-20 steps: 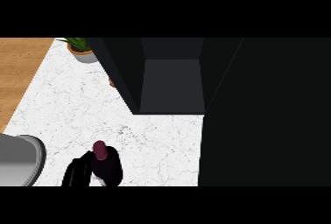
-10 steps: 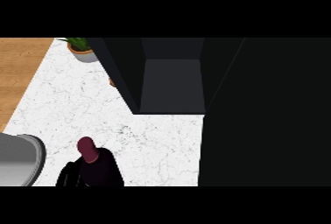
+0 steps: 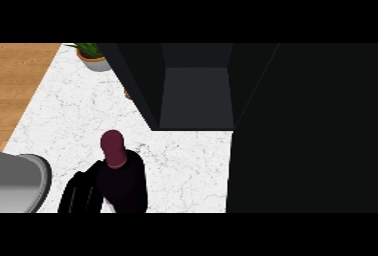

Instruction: Pick up the wine, place it into the cabinet and close the cabinet

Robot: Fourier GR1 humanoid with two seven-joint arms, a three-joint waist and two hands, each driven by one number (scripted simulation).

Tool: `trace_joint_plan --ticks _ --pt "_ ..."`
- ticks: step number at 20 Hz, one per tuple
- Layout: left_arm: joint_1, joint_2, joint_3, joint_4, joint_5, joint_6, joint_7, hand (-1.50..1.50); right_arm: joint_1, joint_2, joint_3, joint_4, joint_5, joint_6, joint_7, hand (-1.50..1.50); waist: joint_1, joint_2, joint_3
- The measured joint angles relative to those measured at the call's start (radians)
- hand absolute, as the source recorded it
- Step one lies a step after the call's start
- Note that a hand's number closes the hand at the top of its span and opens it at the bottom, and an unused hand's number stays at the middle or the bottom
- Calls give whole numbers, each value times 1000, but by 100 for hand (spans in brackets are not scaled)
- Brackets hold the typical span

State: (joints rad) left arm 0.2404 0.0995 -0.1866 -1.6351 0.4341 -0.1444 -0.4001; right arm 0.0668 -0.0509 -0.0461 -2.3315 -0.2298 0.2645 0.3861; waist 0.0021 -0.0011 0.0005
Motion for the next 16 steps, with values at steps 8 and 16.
trace_joint_plan --ticks 8,16 --pt "-162 -78 -33 -44 -38 167 135 150 -2 -3 -13 25 -7 11 -18 -150 -4 1 0" --pt "-395 -96 -55 22 -55 338 204 150 20 -3 -26 41 -11 32 -53 -150 -7 1 0"
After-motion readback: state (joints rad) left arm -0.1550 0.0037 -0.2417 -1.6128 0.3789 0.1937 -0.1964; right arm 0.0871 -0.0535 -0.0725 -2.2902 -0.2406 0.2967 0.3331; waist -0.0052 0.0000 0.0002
